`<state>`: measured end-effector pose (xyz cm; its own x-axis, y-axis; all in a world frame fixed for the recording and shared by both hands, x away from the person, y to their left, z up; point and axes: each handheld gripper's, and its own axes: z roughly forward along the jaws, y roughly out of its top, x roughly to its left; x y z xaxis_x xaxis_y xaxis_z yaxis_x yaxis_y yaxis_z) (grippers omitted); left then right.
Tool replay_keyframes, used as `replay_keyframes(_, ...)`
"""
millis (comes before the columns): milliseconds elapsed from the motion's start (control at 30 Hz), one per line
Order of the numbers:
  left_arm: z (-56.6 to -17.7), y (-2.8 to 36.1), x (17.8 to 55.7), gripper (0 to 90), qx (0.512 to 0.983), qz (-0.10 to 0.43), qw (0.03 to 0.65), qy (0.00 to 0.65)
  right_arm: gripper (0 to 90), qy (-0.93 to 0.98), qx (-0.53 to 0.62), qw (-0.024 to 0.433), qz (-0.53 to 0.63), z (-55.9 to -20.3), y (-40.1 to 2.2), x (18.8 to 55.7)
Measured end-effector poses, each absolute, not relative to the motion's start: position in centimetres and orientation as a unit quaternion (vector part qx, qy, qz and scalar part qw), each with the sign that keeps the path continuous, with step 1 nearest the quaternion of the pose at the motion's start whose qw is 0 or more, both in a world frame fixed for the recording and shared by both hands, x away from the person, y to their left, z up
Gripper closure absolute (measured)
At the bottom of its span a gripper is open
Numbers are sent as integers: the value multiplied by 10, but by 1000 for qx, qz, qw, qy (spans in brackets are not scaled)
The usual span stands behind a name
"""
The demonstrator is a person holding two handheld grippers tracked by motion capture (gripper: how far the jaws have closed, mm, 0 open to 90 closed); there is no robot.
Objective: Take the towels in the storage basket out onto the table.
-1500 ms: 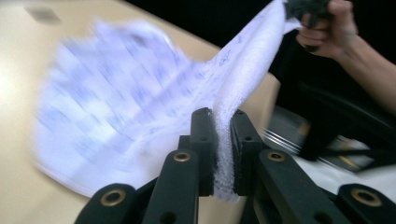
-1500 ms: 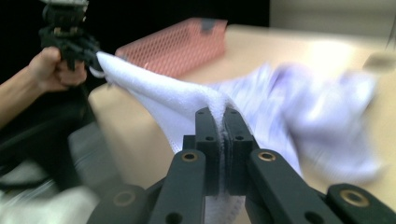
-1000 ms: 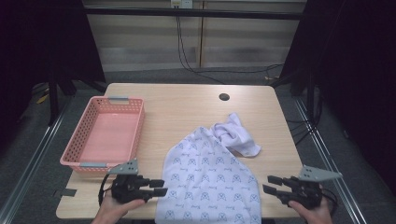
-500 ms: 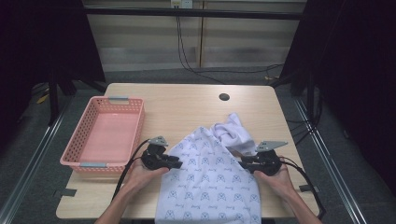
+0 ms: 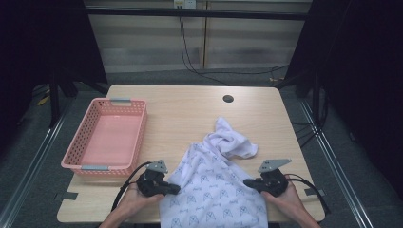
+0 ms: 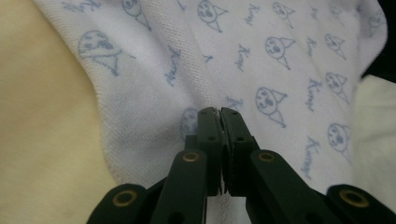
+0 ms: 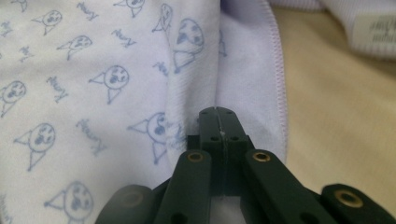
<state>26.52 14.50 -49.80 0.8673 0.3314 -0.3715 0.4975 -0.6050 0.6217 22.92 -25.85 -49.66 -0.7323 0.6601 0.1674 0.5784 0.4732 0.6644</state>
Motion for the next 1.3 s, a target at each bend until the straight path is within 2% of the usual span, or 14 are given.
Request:
replay_keyframes(133, -495, 149, 247, 839, 892, -122, 374, 221, 900, 858, 363, 48, 362, -495, -268, 209)
replay_keyframes(300, -491, 156, 256, 674, 880, -101, 405, 226, 885, 858, 369, 47, 356, -492, -279, 193)
replay_keyframes(467, -491, 153, 292, 641, 860, -59, 429, 269, 794, 833, 375, 78, 399, -480, -279, 213)
replay_keyframes(500, -490, 150, 300, 618, 854, -58, 437, 276, 772, 829, 376, 81, 407, -479, -278, 219)
replay_keyframes(567, -490, 144, 315, 506, 844, -43, 450, 289, 731, 825, 379, 91, 408, -478, -272, 234)
replay_keyframes(733, -499, 120, 344, 445, 844, -39, 435, 312, 651, 825, 375, 83, 415, -483, -249, 272)
replay_keyframes(833, -504, 111, 346, 464, 846, -42, 430, 314, 651, 828, 372, 76, 413, -486, -242, 279)
replay_keyframes(900, -504, 105, 345, 532, 850, -43, 425, 309, 656, 833, 367, 68, 408, -490, -234, 285)
replay_keyframes(933, -503, 103, 344, 600, 849, -57, 432, 300, 693, 838, 361, 62, 405, -493, -228, 288)
replay_keyframes(967, -502, 102, 342, 600, 848, -63, 434, 296, 693, 838, 361, 62, 405, -493, -228, 288)
replay_keyframes(1000, -501, 100, 339, 676, 852, -60, 435, 285, 729, 838, 359, 57, 407, -493, -227, 288)
replay_keyframes(1033, -499, 101, 337, 830, 851, -61, 441, 279, 877, 843, 347, 51, 408, -491, -225, 286)
replay_keyframes(1067, -499, 101, 337, 860, 851, -61, 441, 279, 877, 843, 347, 51, 408, -491, -225, 286)
replay_keyframes(1300, -469, 128, 341, 876, 801, -47, 520, 292, 892, 807, 353, 86, 465, -452, -244, 283)
